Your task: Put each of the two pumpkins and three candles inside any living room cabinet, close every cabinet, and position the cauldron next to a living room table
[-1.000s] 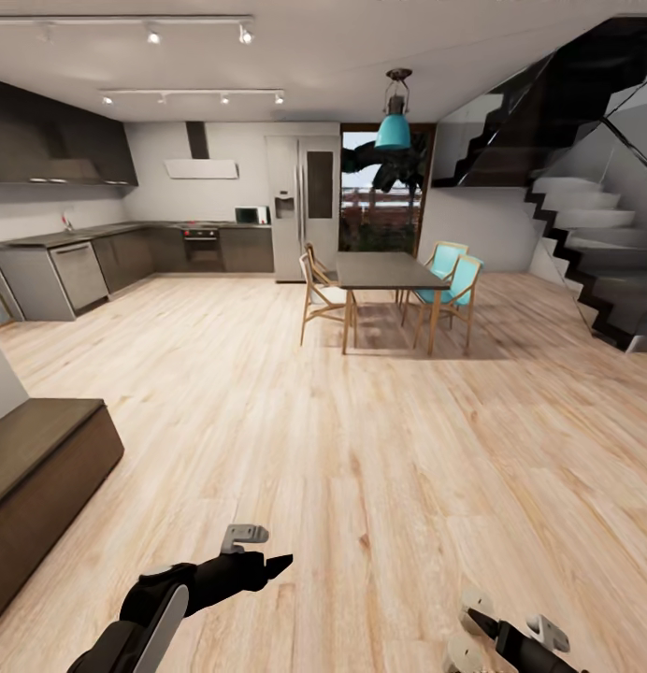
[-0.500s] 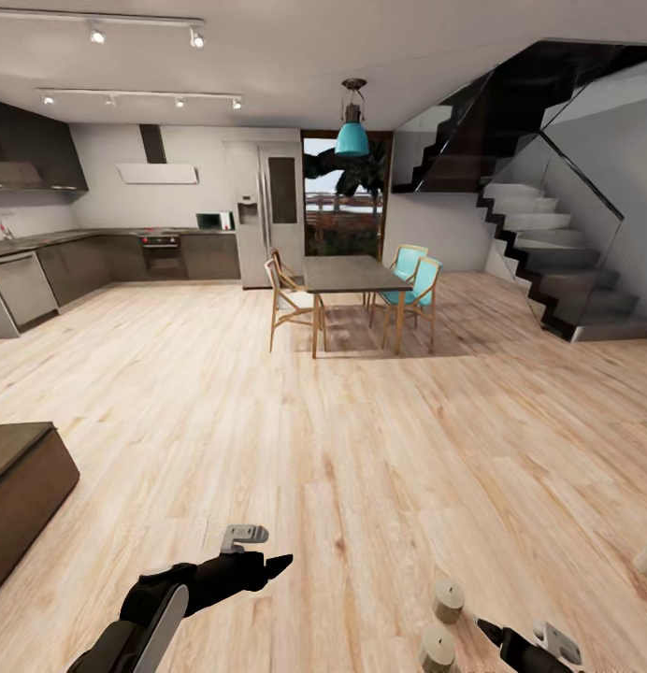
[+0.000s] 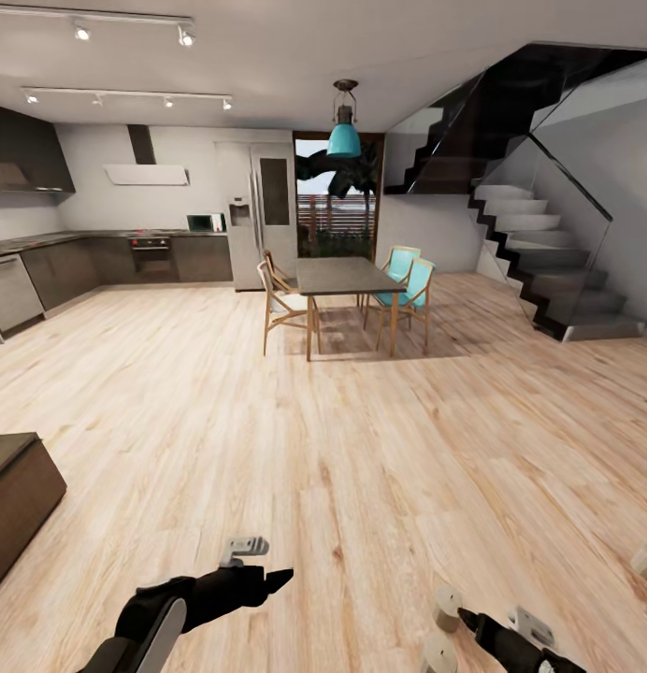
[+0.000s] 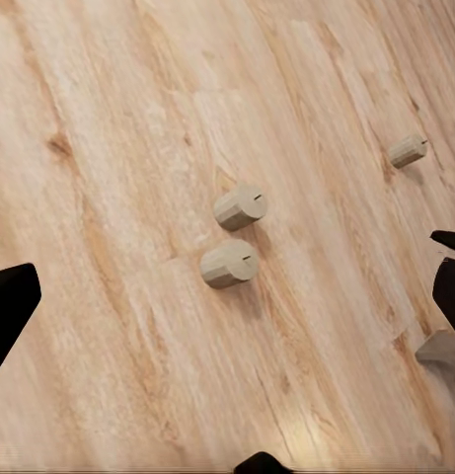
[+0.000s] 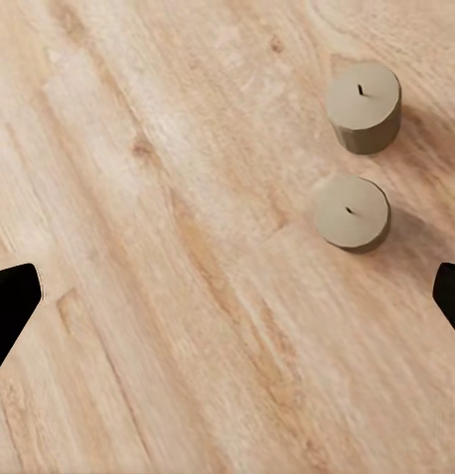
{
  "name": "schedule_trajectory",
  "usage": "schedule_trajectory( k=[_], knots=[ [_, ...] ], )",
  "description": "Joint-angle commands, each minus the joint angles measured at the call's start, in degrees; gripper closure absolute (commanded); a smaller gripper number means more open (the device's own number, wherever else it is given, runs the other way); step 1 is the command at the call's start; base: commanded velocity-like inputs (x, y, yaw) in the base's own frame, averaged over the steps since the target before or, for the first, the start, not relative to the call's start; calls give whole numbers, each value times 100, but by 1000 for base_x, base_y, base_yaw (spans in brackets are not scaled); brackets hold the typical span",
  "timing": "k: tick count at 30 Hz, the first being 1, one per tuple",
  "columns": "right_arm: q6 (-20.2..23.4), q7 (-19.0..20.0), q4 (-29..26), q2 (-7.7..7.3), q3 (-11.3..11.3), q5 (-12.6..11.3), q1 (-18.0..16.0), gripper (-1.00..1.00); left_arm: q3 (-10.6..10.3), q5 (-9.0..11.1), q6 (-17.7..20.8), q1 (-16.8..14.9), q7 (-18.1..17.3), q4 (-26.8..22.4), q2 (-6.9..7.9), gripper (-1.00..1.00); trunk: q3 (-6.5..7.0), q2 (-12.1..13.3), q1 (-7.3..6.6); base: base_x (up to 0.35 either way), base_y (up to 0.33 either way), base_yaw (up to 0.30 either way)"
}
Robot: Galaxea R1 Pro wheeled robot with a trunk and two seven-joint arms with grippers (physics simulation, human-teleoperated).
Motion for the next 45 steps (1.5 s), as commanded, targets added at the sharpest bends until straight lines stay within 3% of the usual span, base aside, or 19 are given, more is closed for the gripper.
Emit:
schedule_trajectory(
  k=[1,17,21,32,33,45],
  knots=[
    [51,-8,-7,36,-2,-43,-36,-100,-3,21,52,-3,2,-37,3,-100,-6,-3,0,0,0,0],
    [51,-520,-7,545,522,-43,-172,-100,-3,21,52,-3,2,-320,3,-100,-6,-3,0,0,0,0],
    [89,-582,-43,479,648,-18,-107,-100,30,-46,-14,-68,-10,-255,7,-100,-6,-3,0,0,0,0],
    [-130,-230,-137,121,286,42,249,-100,91,-132,-367,-328,-310,95,-1,-100,-42,-83,44,0,0,0],
    [-131,358,-136,80,129,40,287,-100,91,-132,-543,-330,-311,1414,-1,-100,-42,-83,44,0,0,0],
    [-97,334,-133,47,77,38,264,-100,92,-136,-557,-337,-313,1464,-1,-100,-239,-525,285,0,0,0]
  ],
)
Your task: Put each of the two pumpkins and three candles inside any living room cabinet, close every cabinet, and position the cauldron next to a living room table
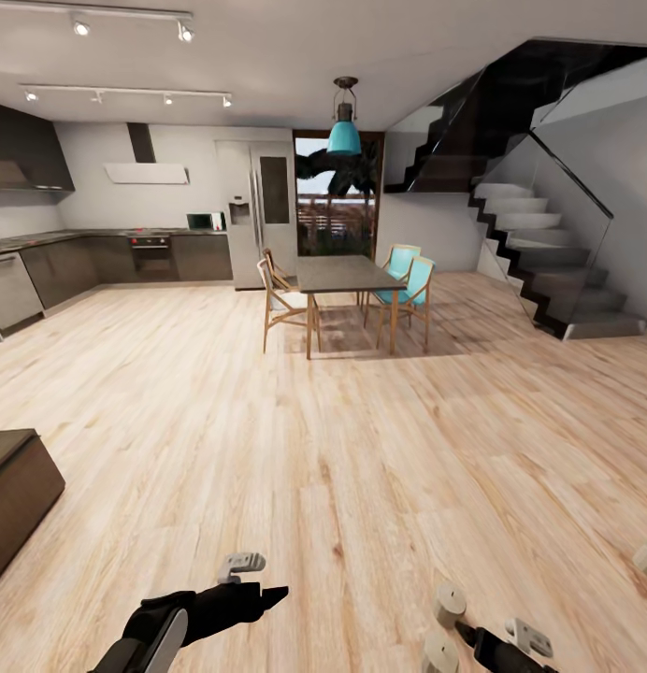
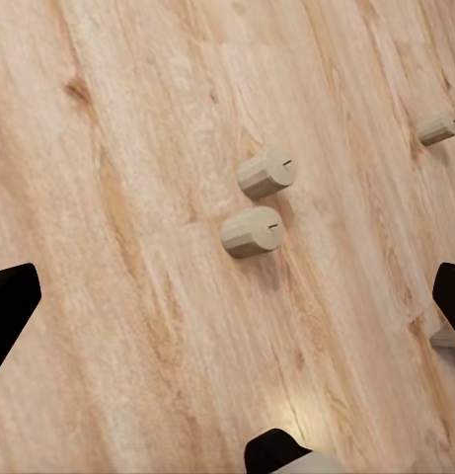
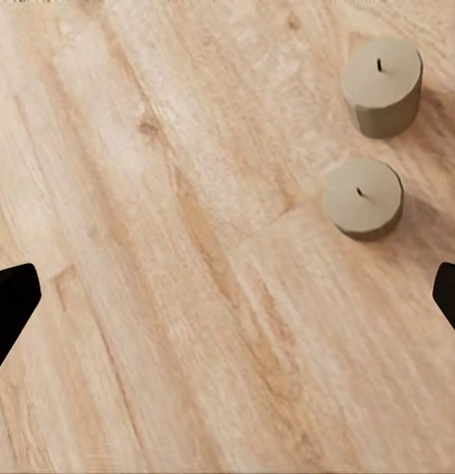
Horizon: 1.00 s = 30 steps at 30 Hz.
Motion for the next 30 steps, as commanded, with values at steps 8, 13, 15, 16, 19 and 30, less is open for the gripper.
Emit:
schedule_trajectory(
  k=[8,13,15,16,19,30],
  knots=[
    [104,-974,3,33,6,-23,-344,-100,-7,41,41,-4,-15,-11,5,-100,-150,-325,176,0,0,0],
    [496,-1314,6,41,24,-11,-570,-100,-7,41,44,-4,-19,-11,8,-100,-240,-526,286,0,0,0],
    [657,-1377,8,33,28,-6,-662,-100,-7,41,44,-4,-18,-13,10,-100,-276,-606,330,0,0,0],
    [716,-1402,8,32,31,-2,-706,-100,-7,41,44,-4,-17,-16,11,-100,-294,-646,352,0,0,0],
    [837,-1468,10,30,37,5,-805,-100,-7,41,45,-4,-14,-21,12,-100,-347,-767,418,0,0,0],
    [980,-1987,2,86,406,-5,-908,-100,-7,49,76,-4,-22,-60,19,-100,-545,-1208,659,0,0,0]
  ],
)
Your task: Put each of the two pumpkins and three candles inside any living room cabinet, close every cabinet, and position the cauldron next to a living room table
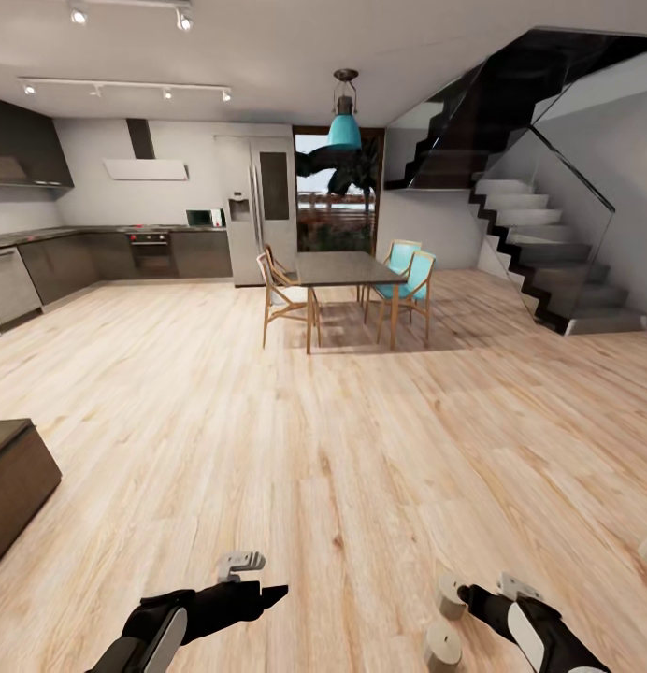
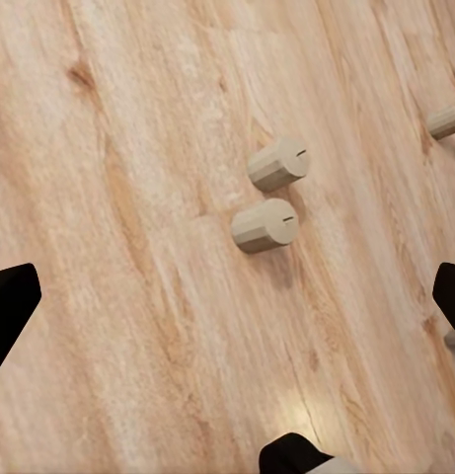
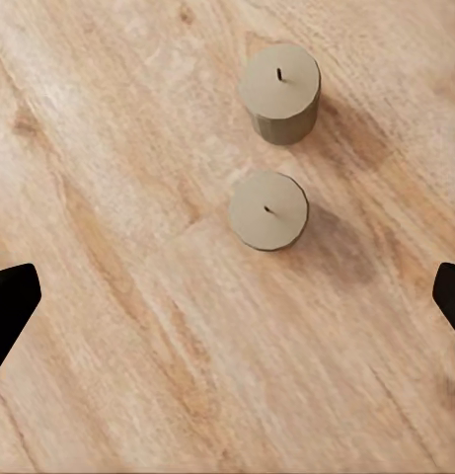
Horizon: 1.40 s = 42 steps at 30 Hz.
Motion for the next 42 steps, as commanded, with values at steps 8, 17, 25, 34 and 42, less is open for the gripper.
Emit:
schedule_trajectory(
  k=[8,17,25,34,42],
  knots=[
    [30,-6,-9,3,28,-18,-5,-100,1,43,89,-6,4,-12,3,-100,-150,-325,176,0,0,0],
    [30,-11,-9,6,40,-19,-6,-100,41,21,541,-565,929,82,-33,-100,-311,-686,373,0,0,0],
    [30,-11,-9,12,41,-19,-6,-100,52,34,893,-1433,2039,286,-218,-100,-455,-1007,549,0,0,0],
    [30,-11,-9,17,48,-19,-6,-100,70,51,1284,-2257,2459,761,-275,-100,-617,-1368,747,0,0,0],
    [30,-7,-13,21,51,-16,-6,-100,74,54,1419,-2558,2567,1158,-333,-100,-760,-1689,923,0,0,0]
  ],
)
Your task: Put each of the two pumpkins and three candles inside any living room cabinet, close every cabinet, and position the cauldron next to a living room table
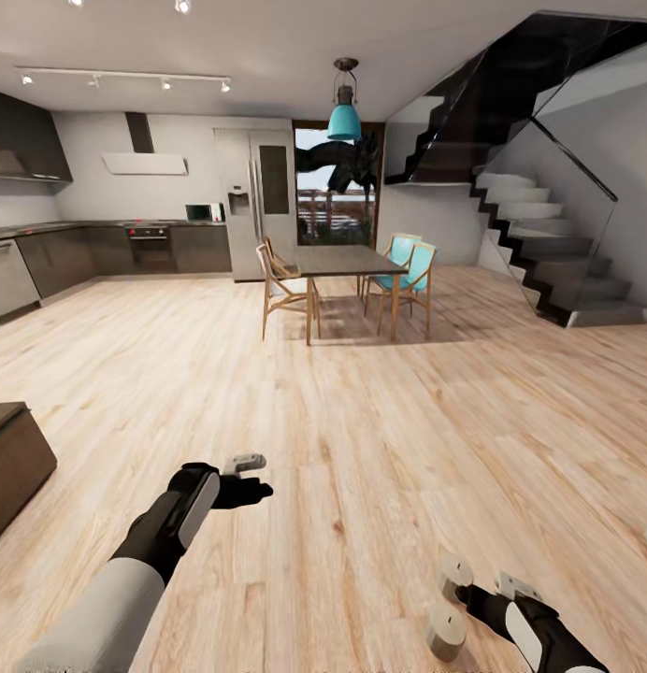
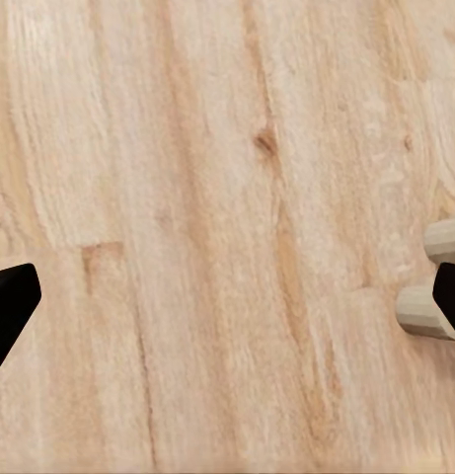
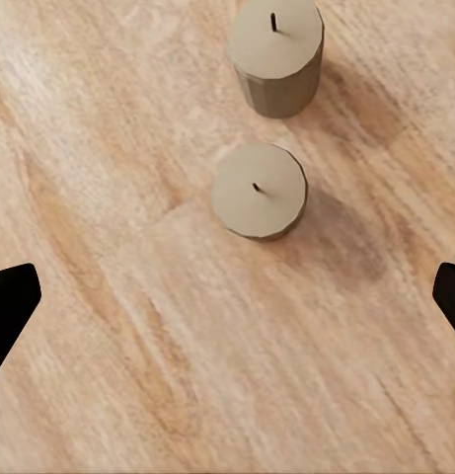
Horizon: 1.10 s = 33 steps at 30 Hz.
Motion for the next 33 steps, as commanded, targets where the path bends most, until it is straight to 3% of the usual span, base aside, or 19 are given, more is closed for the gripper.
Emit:
schedule_trajectory(
  k=[1,7,13,16,21,33],
  knots=[
    [32,20,-12,2,-32,-13,-2,-100,-3,5,28,-18,18,11,-4,-100,-24,-44,22,0,0,0],
    [32,23,-33,-2,-31,-25,-16,-100,-13,2,46,-65,89,52,-19,-100,-132,-285,153,0,0,0],
    [262,-150,2,10,-37,-65,-396,-100,-34,-10,54,-75,133,64,-22,-100,-239,-525,285,0,0,0],
    [440,-308,0,134,-35,-66,-522,-100,-38,-15,87,-79,141,66,-21,-100,-293,-646,351,0,0,0],
    [551,-386,6,216,-51,-52,-580,-100,-41,-15,112,-79,144,67,-21,-100,-383,-846,461,0,0,0],
    [622,-370,4,229,-94,-72,-599,-100,-56,-9,141,-79,136,62,-21,-100,-599,-1328,725,0,0,0]
  ],
)
